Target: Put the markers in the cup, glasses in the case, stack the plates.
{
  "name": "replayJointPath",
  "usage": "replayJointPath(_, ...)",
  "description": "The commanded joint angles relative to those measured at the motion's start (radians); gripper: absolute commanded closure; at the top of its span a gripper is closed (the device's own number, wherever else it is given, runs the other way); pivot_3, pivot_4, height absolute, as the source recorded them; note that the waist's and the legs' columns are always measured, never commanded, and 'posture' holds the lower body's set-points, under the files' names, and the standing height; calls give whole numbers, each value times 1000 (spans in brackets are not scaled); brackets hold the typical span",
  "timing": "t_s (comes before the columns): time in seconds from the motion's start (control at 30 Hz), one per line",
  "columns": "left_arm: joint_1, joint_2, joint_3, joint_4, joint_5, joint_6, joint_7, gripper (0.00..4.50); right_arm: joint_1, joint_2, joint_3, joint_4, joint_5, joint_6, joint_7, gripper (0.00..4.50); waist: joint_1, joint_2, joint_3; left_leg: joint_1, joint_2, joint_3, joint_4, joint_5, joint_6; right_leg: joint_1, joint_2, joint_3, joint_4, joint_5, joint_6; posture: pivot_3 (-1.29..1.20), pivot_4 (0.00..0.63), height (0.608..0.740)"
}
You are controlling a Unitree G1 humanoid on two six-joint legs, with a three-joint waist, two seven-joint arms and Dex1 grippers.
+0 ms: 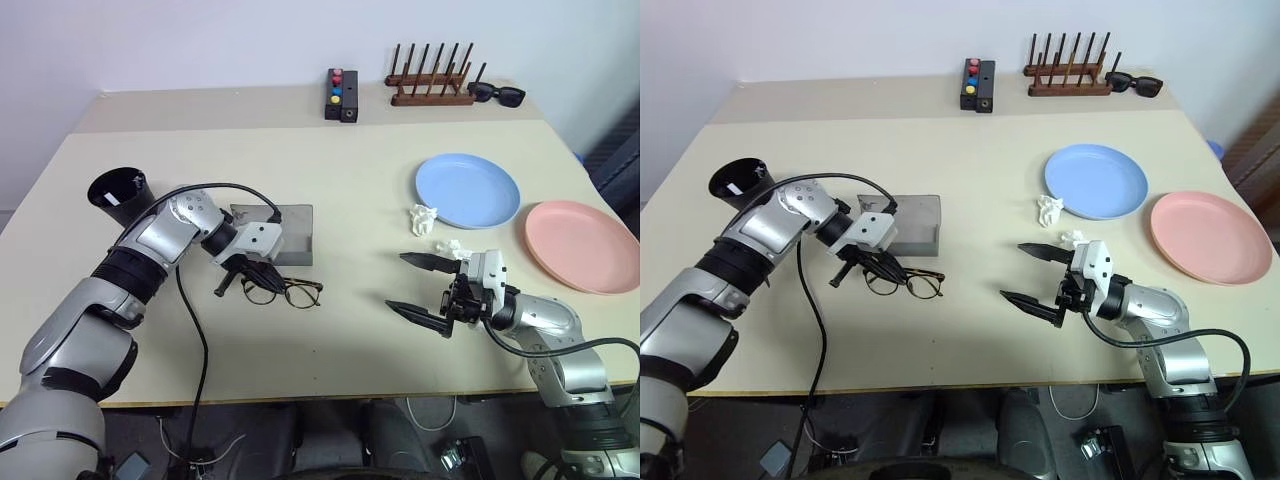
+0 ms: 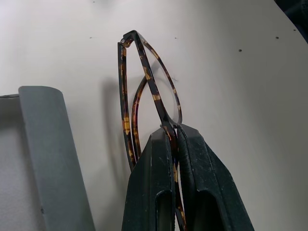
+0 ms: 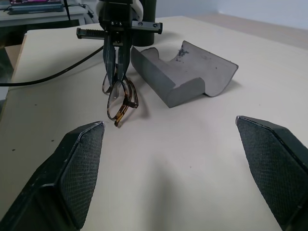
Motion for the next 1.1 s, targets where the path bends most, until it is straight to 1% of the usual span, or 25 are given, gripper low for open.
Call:
replayJointPath(0.03,-4,-3,34,2,18,-8,-3,4443,-15,-8,-24,-35,17,-1,-3,0,-1,0,0,0,0,0,0,0,0,0,0,0,0,0,0,0,150,740)
replayJointPath(0.2,-12,-12,54,6,12,13,-3,4443,-20,-3,-22,-15,13,-12,5,0,-2,0,0,0,0,0,0,0,0,0,0,0,0,0,0,0,150,740)
replayJointPath(0.33,-35,-20,92,11,-16,69,-3,4443,-19,-1,-21,-1,10,-23,12,0,-2,0,0,0,0,0,0,0,0,0,0,0,0,0,0,0,150,740)
replayJointPath(0.5,-68,-40,171,7,-42,161,-3,4443,-18,2,-19,17,7,-38,22,0,-4,-1,0,0,0,0,0,0,0,-1,0,0,0,0,0,0,150,740)
replayJointPath(0.6,-103,-59,227,6,-77,275,-3,4443,-22,3,-17,32,6,-47,29,0,-5,-1,0,-1,0,0,0,0,0,-1,0,0,0,0,0,0,150,740)
replayJointPath(0.7,-126,-83,286,17,-87,334,7,4443,-30,4,-13,50,5,-56,39,0,-5,-1,0,-1,0,0,0,0,0,-1,0,0,0,0,1,0,150,740)
replayJointPath(0.8,-143,-100,330,41,-77,330,26,4443,-42,5,-10,68,3,-62,48,0,-7,-1,0,-1,0,0,0,0,0,-1,0,0,0,0,1,0,150,740)
replayJointPath(0.87,-178,-95,326,96,-36,309,17,4443,-52,8,-7,77,1,-64,51,0,-7,-1,1,-1,0,0,0,0,-1,-1,0,0,0,0,1,0,150,740)
replayJointPath(1.1,-270,-62,317,321,36,169,-3,4443,-55,15,3,55,3,-50,42,0,-7,-1,1,-1,0,1,-1,1,-1,-2,0,0,0,0,1,0,150,740)
